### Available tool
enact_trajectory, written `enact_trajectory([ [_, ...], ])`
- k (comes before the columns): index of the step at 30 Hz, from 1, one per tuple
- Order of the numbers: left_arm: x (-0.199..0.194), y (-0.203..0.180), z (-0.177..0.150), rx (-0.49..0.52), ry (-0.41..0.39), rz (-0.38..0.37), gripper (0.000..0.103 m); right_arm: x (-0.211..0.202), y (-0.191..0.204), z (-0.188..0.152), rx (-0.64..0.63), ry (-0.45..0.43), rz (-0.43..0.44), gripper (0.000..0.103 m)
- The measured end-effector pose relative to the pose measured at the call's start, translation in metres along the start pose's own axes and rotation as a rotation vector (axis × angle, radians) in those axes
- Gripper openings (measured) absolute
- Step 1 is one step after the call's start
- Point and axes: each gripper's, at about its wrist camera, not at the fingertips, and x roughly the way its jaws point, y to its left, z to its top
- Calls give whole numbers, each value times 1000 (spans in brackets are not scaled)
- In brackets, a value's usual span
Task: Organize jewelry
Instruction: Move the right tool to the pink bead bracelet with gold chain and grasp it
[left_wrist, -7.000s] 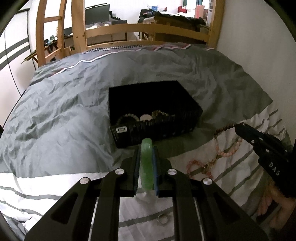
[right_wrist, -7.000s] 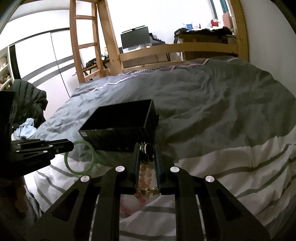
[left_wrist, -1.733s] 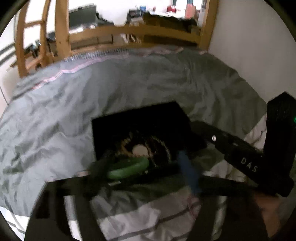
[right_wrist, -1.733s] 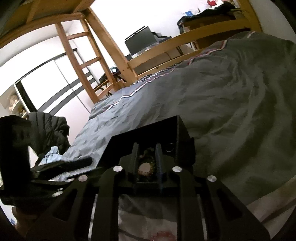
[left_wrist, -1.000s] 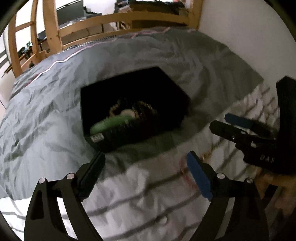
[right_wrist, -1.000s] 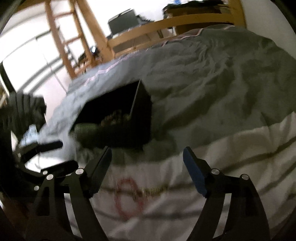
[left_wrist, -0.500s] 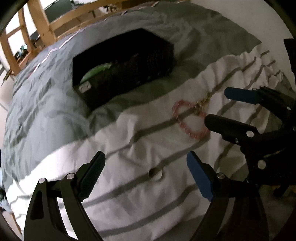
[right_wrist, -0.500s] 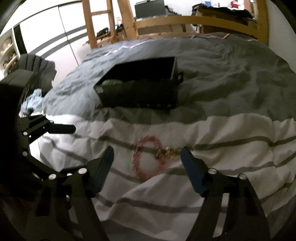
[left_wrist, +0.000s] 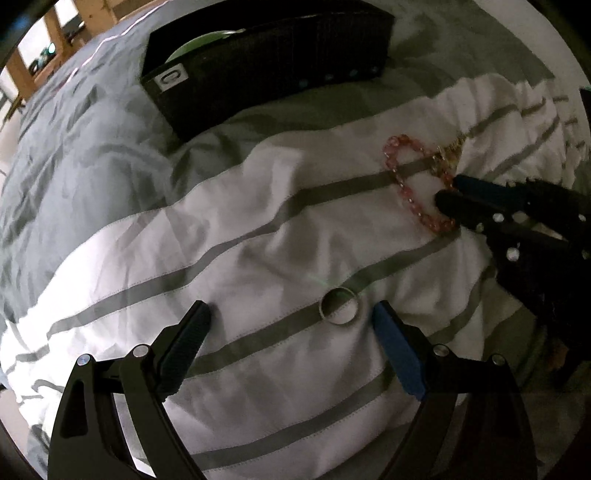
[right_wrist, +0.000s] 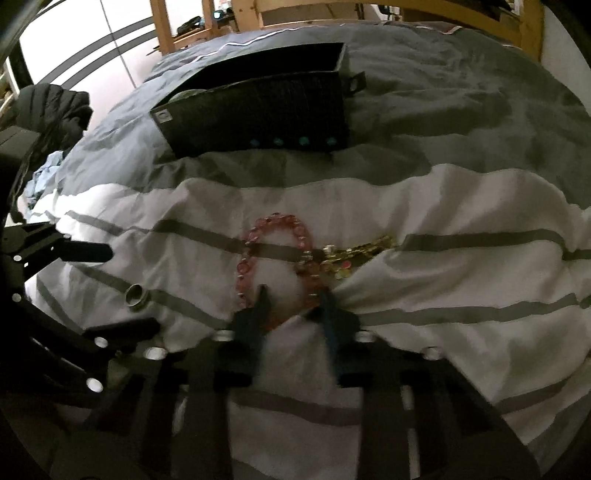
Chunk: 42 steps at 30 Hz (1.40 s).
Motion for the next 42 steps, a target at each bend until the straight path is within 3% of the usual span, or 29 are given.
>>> enact_trajectory([
  [3, -2, 11, 5, -33, -16, -21, 68, -4, -4, 2, 18, -25, 0, 7],
  [5, -6, 18, 7, -58, -38, -30, 46, -9, -6, 7, 31, -56, 8, 7],
  [8, -9, 30, 9, -106, -56, -51, 28, -19, -12, 14, 59, -108, 28, 7],
  [15, -13, 44, 13, -147, -86, -113, 21, -35, -38, 24, 175, -173, 121, 7],
  [17, -12, 43, 14, -138, -81, -102, 21, -32, -39, 26, 184, -145, 178, 8],
  [20, -17, 40, 17, -132, -100, -89, 22, -23, -30, 26, 138, -88, 187, 11],
  [22, -23, 35, 17, -136, -118, -92, 22, -11, -17, 21, 79, -33, 107, 28],
  [23, -25, 36, 18, -140, -130, -91, 22, -4, -11, 19, 52, -13, 85, 53],
  [24, -29, 37, 19, -144, -149, -94, 22, 2, -6, 17, 29, 7, 74, 69],
  [25, -29, 36, 21, -145, -157, -104, 22, 10, 2, 15, 4, 20, 71, 71],
  [26, -33, 32, 18, -145, -169, -107, 22, 14, 6, 15, -19, 26, 52, 67],
  [28, -39, 36, 24, -141, -204, -97, 22, 19, 17, 16, -79, 28, -17, 44],
  [29, -42, 36, 25, -141, -219, -100, 22, 18, 18, 17, -82, 21, -8, 28],
  [30, -43, 34, 26, -145, -236, -98, 22, 17, 17, 19, -78, 16, 1, 19],
  [32, -51, 37, 28, -155, -274, -100, 22, 12, 13, 22, -56, -6, 17, 10],
  [37, -66, 46, 34, -180, -345, -120, 22, -9, -6, 30, 33, -117, 40, 10],
  [42, -65, 43, 33, -174, -336, -121, 22, -31, -32, 38, 158, -216, 130, 10],
])
